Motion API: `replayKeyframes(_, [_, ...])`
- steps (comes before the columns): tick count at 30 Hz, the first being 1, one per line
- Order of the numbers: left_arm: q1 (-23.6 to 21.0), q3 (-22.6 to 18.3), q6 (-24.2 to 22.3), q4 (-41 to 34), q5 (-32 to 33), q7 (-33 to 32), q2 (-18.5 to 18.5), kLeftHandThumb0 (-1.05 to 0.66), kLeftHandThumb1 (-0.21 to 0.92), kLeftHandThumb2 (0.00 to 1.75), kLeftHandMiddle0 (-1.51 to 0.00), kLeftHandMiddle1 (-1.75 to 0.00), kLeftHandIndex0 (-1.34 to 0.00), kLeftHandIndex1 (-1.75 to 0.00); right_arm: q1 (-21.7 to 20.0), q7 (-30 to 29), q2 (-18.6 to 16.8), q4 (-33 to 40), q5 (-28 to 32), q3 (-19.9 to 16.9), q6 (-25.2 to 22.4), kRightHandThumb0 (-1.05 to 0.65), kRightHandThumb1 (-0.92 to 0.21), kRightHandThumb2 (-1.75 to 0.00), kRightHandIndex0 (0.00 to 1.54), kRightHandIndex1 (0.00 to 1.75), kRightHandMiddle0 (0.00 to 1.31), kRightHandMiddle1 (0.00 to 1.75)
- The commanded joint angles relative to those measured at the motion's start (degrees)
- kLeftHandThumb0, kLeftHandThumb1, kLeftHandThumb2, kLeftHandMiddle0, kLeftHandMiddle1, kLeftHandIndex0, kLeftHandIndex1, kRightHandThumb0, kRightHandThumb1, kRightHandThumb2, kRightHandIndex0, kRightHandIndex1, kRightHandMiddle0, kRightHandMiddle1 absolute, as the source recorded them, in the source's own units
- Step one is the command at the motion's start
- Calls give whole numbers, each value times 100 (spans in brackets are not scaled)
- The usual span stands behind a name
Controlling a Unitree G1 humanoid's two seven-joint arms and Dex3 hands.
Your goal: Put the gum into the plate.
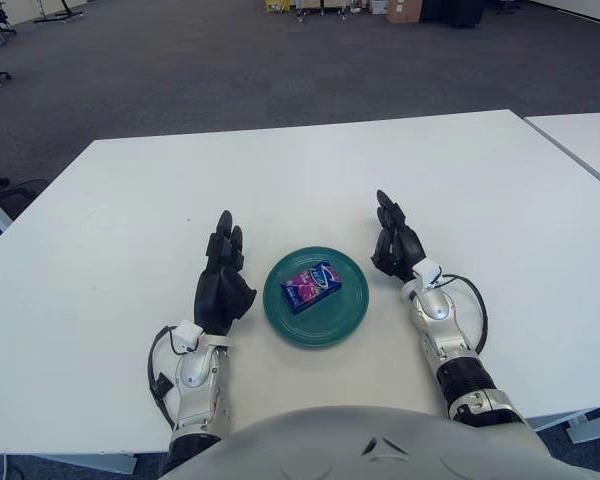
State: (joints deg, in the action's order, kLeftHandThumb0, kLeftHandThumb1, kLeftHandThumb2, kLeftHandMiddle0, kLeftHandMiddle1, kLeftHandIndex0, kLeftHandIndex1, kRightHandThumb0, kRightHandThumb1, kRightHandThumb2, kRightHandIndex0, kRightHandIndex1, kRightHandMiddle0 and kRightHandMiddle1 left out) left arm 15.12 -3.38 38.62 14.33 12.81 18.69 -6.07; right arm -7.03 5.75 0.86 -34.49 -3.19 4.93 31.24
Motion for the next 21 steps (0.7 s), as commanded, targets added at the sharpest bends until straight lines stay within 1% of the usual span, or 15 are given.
replayKeyframes(1, [193, 24, 82, 631, 397, 245, -168, -105, 92, 118, 0, 0, -1, -3, 414, 293, -71, -737, 30, 138, 381, -105, -92, -114, 0, 0, 0, 0])
replayKeyframes(5, [146, -2, 163, 727, 443, 448, -119, -105, 92, 119, 0, 0, -1, -4, 343, 520, -30, -1003, 34, 157, 832, -105, -92, -112, 0, 0, 0, 0])
replayKeyframes(9, [130, -47, 294, 797, 288, 390, -111, -105, 92, 120, 0, 0, -1, -4, 299, 681, -12, -1159, 54, 156, 1062, -105, -92, -110, 0, 0, 0, 0])
replayKeyframes(15, [110, -58, 264, 844, 234, 383, -69, -105, 92, 121, 0, 0, -1, -4, 221, 873, -4, -1357, 162, 104, 1216, -105, -92, -110, 0, 0, 0, 0])
replayKeyframes(19, [102, -66, 238, 850, 279, 406, -81, -105, 92, 121, 0, 0, -2, -5, 172, 915, 0, -1471, 195, 72, 1281, -105, -92, -110, 0, 0, 0, 0])
replayKeyframes(21, [102, -77, 136, 827, 412, 445, -123, -105, 92, 120, 0, 0, -2, -5, 134, 865, 26, -1578, 199, 14, 1229, -105, -92, -111, 0, 0, 0, 0])
